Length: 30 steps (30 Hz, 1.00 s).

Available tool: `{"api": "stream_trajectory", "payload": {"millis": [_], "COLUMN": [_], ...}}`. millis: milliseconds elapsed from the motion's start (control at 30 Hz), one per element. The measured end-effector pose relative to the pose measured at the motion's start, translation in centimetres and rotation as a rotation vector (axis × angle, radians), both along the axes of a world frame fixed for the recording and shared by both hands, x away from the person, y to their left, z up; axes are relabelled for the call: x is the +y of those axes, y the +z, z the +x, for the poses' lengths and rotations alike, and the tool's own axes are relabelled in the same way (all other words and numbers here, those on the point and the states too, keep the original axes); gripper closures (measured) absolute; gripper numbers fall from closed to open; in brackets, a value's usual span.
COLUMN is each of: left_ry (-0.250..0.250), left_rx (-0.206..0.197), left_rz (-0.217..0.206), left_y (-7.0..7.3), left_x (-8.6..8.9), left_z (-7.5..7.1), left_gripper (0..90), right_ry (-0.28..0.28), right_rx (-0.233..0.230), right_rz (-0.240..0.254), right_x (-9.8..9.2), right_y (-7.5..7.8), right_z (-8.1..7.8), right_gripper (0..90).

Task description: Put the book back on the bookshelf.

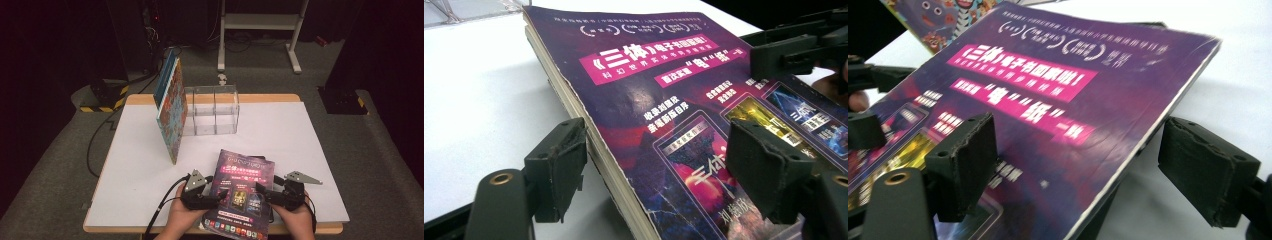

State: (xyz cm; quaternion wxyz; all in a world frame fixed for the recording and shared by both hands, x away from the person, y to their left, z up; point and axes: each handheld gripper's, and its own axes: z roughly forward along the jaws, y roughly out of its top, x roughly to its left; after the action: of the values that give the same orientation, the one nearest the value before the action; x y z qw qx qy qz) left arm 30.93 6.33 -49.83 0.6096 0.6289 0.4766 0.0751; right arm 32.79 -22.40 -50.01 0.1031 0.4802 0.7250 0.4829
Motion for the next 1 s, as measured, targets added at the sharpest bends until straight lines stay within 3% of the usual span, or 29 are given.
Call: {"api": "stream_trajectory", "payload": {"millis": [133, 267, 400, 567, 667, 733, 867, 1000], "left_ry": [-0.01, 0.0, 0.019, 0.031, 0.019, 0.007, -0.004, -0.025], "left_rx": [0.0, 0.001, -0.006, 0.008, 0.028, 0.071, 0.081, 0.103], "left_rz": [0.028, 0.023, 0.02, 0.009, -0.001, -0.029, -0.039, -0.043], "left_y": [0.1, 0.1, 0.1, 0.1, -0.1, -0.2, -0.3, -0.5], "left_x": [-0.1, -0.5, -1.0, -1.0, -0.4, -0.1, -0.2, -0.6], "left_z": [0.2, 0.7, 2.0, 2.8, 2.2, 1.9, 1.5, 2.1], "left_gripper": [25.9, 26.3, 26.4, 26.4, 23.7, 20.3, 18.0, 13.0], "right_ry": [-0.009, -0.02, -0.031, -0.03, -0.037, -0.029, -0.006, 0.007], "right_rx": [-0.004, -0.012, -0.004, 0.042, 0.034, 0.033, 0.036, 0.048], "right_rz": [-0.029, -0.057, -0.089, -0.085, -0.079, -0.067, -0.053, -0.056], "right_x": [0.3, 0.5, 0.5, 0.3, 0.1, 0.0, 0.3, 0.7], "right_y": [0.3, 0.7, 1.1, 1.3, 1.1, 0.9, 0.8, 0.8], "right_z": [-0.4, -0.1, 1.6, 4.0, 3.0, 1.8, -0.4, -0.2], "right_gripper": [17.4, 20.1, 21.0, 17.7, 16.8, 16.0, 15.6, 15.6]}}
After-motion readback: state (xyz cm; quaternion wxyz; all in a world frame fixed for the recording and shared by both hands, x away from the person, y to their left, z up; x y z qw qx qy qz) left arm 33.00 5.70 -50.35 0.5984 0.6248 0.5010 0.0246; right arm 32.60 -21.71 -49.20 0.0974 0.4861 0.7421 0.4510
